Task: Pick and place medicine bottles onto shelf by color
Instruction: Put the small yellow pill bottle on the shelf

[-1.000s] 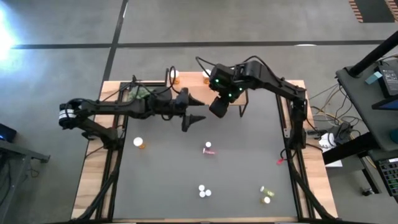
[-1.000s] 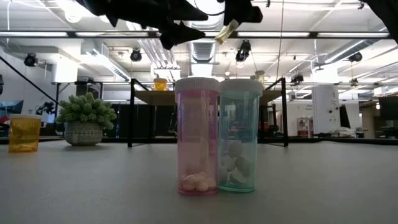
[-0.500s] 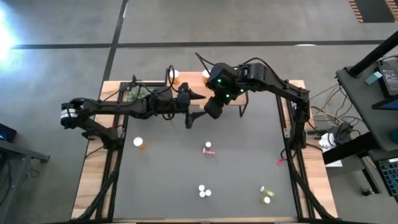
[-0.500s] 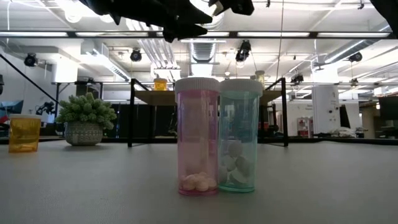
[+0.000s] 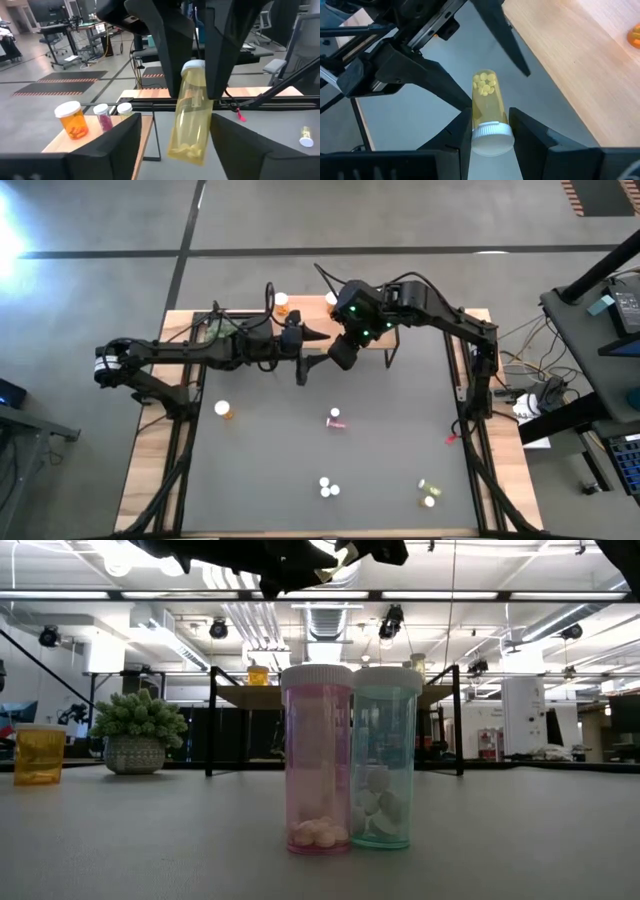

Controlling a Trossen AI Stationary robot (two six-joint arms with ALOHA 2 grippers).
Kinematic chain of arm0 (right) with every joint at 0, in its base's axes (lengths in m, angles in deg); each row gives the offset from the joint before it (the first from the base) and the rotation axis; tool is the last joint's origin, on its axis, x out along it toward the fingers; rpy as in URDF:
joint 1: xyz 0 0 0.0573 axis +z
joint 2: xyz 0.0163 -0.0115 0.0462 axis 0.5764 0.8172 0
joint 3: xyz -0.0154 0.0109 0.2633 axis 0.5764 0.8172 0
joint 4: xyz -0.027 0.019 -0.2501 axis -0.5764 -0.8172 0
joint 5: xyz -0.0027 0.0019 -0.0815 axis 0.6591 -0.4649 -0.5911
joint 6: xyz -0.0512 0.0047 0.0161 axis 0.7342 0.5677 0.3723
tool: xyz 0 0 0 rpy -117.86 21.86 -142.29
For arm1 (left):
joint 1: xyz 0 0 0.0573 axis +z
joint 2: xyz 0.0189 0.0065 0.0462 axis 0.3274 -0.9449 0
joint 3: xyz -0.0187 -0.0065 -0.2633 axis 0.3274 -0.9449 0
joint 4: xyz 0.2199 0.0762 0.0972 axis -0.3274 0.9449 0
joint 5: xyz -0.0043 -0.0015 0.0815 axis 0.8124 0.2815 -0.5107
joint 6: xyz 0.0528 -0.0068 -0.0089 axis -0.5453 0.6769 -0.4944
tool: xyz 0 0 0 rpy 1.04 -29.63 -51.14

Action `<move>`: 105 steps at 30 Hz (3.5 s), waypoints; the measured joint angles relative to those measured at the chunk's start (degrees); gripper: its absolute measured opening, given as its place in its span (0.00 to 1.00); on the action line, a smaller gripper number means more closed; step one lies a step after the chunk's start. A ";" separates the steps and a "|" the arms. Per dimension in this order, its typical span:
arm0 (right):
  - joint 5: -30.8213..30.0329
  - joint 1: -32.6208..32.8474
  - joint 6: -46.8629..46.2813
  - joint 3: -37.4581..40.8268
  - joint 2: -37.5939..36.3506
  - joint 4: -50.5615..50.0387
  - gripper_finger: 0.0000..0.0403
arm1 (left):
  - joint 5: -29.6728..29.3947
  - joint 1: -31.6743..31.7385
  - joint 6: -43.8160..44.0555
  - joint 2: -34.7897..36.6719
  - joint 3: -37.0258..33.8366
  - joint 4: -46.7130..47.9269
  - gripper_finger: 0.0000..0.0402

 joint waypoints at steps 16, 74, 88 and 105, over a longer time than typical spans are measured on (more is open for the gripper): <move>-0.39 0.00 0.20 0.00 -1.87 0.67 0.27 | 1.77 -0.02 0.12 -0.04 0.00 0.29 0.23; -9.41 5.93 35.58 0.02 -7.56 6.15 0.59 | 9.13 -0.79 10.79 -0.04 0.00 -12.31 0.21; -9.40 6.27 31.97 0.02 -7.01 5.77 0.47 | 9.07 -0.79 10.79 -0.07 0.00 -11.96 0.21; -9.29 6.27 27.78 0.02 -6.93 5.89 0.24 | 9.05 -0.76 10.81 -0.07 0.00 -11.96 0.21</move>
